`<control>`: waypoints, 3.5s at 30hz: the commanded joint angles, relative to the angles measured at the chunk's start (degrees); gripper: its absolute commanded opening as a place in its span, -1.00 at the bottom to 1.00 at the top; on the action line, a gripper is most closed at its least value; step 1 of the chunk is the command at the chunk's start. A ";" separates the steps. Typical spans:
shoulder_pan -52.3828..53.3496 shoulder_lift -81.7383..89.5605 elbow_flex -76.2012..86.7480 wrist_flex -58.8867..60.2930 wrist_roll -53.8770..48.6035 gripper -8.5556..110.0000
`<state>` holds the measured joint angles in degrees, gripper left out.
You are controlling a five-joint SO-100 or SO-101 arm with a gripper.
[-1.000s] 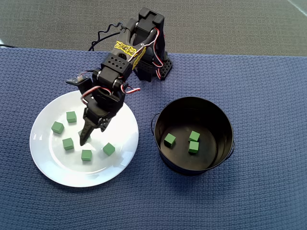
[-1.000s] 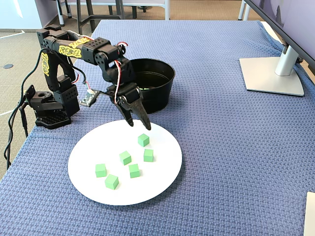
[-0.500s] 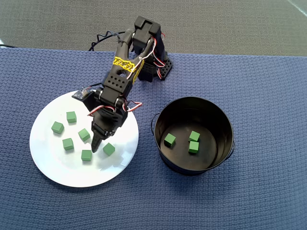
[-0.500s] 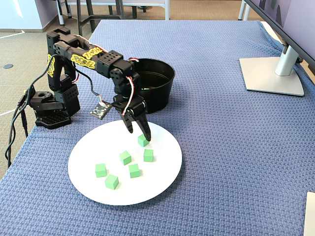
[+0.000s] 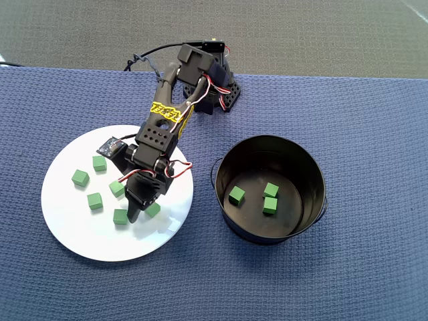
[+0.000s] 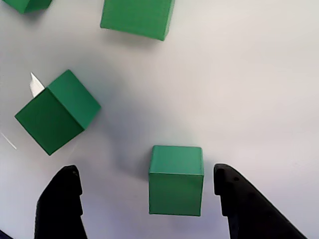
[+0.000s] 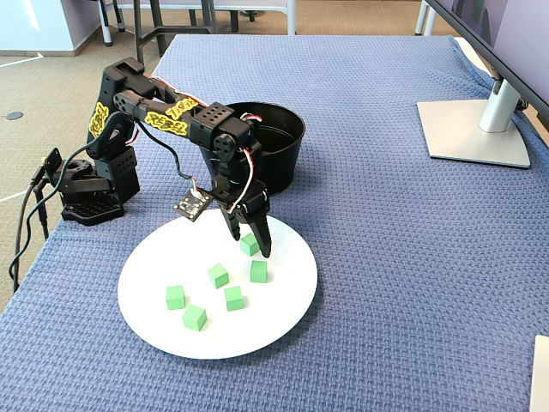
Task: Pick up the green cubes from the white plate and place them in the black recipient
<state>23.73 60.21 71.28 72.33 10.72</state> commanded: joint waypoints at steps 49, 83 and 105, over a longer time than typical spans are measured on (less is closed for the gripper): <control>-14.77 56.60 22.24 0.62 0.26 -0.86; -13.62 48.87 18.98 6.94 -30.06 -0.44; 16.96 46.32 55.20 -27.86 -92.72 -0.43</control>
<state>37.62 106.44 125.07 49.39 -74.44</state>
